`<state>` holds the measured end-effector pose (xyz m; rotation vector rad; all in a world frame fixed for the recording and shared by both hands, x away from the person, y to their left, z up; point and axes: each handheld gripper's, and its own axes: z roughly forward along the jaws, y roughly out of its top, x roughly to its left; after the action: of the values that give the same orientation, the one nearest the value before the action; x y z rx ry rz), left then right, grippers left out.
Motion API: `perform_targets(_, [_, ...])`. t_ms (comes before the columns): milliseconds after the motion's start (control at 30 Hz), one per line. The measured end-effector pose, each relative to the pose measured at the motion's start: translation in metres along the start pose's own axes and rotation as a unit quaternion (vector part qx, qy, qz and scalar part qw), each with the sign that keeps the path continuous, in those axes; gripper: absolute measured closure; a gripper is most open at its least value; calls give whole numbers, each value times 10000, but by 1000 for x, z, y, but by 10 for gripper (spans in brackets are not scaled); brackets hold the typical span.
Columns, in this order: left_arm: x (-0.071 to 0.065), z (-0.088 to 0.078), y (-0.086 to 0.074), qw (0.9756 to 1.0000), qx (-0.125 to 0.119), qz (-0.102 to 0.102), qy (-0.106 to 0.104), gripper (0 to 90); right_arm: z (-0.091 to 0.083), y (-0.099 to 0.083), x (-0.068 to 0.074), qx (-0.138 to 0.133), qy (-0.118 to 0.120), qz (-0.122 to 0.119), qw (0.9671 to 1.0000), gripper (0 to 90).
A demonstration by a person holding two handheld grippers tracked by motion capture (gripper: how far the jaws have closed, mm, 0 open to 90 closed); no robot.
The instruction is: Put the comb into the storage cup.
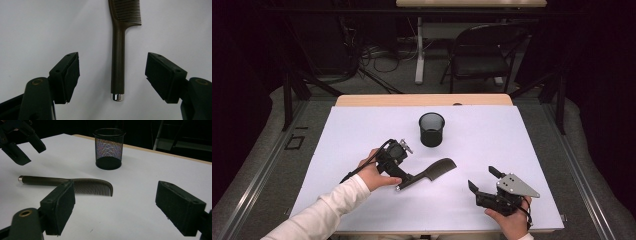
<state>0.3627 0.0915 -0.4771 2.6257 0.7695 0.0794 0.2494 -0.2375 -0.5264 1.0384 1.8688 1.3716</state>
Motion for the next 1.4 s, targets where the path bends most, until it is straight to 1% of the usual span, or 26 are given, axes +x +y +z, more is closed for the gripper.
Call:
perform_targets(67, [0,1,1,10000,42,12,-1,283,0,0,0,15,4,-1,10000,160])
perform_targets(167, [0,3,1,10000,38,6,11,287,0,0,0,14,5,-11,10000,160])
perform_targets(333, [-1,7,3,9999,117,67,9,301,0,0,0,13,3,-9,10000,160])
perform_targets(400, [-2,8,4,9999,138,52,-19,312,0,0,0,15,2,-6,10000,160])
perform_targets(500, [-2,10,5,9998,193,84,-29,333,0,0,0,10,4,-14,10000,160])
perform_targets(533, [-3,11,5,9998,183,61,-35,341,0,0,0,11,6,-13,10000,160])
perform_targets(767, [-3,18,8,9994,303,113,-88,344,0,0,0,21,3,-11,10000,160])
perform_targets(867, [-4,21,9,9992,352,138,-99,360,0,0,0,23,6,-10,10000,160])
perform_targets(933, [-4,22,9,9991,368,149,-119,387,0,0,0,20,6,-13,10000,160])
perform_targets(1000, [-5,24,9,9992,358,159,-93,394,0,0,0,23,4,-10,10000,160])
perform_targets(1067, [-5,25,10,9988,446,69,-183,431,0,0,0,23,7,-11,10000,160])
perform_targets(1100, [-6,26,10,9987,463,56,-185,437,0,0,0,24,7,-13,10000,160])
perform_targets(1167, [-6,28,10,9986,513,79,-132,439,0,0,0,28,12,-9,10000,160])
perform_targets(1267, [-6,30,10,9980,623,-17,-107,463,0,0,0,33,14,-1,10000,160])
perform_targets(1333, [-6,31,11,9979,641,0,-56,467,0,0,0,40,18,-3,10000,160])
perform_targets(1400, [-6,31,11,9976,694,19,-56,483,0,0,0,42,18,-2,10000,160])
